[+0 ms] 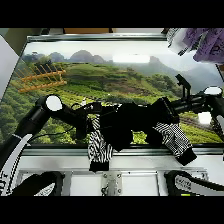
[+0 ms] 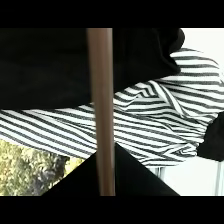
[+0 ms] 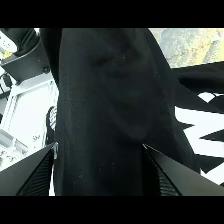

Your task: Fold the clothes and pants, and hang the long-sleeved shirts on hangers.

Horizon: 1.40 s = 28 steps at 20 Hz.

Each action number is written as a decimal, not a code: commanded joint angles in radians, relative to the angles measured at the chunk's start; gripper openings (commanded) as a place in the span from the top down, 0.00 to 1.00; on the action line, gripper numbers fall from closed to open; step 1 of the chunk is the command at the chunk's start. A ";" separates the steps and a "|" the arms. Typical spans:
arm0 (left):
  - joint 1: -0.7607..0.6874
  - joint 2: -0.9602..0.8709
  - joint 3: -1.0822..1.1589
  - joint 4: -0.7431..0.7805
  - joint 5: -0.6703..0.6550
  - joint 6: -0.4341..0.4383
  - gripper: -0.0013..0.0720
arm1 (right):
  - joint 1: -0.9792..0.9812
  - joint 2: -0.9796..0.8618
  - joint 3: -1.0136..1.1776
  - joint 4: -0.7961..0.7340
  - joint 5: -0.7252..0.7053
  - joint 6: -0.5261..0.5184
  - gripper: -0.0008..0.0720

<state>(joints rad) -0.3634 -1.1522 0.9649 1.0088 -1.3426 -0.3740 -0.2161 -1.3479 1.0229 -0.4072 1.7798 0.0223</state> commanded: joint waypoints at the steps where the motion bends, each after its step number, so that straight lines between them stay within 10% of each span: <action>1: -0.001 0.000 0.001 -0.017 0.007 0.000 0.96 | 0.010 -0.002 -0.001 0.003 -0.003 0.000 0.18; 19: 0.000 0.000 0.001 -0.015 0.008 0.000 0.96 | 0.010 -0.002 -0.001 0.064 -0.003 0.000 0.21; 20: 0.000 0.000 0.001 -0.015 0.008 0.000 0.96 | 0.010 -0.002 -0.001 0.063 -0.003 -0.001 0.40; 21: 0.000 0.000 0.001 -0.015 0.008 0.000 0.96 | 0.010 -0.002 -0.001 0.063 -0.002 0.000 0.84; 22: 0.000 0.000 0.001 -0.015 0.008 0.000 0.96 | 0.010 -0.002 -0.001 0.064 -0.003 -0.008 0.97; 28: 0.000 0.000 0.001 -0.015 0.008 0.000 0.96 | 0.010 -0.002 -0.001 0.072 -0.003 -0.087 0.97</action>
<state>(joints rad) -0.3634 -1.1530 0.9646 1.0061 -1.3350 -0.3756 -0.2066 -1.3491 1.0222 -0.3370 1.7794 -0.0444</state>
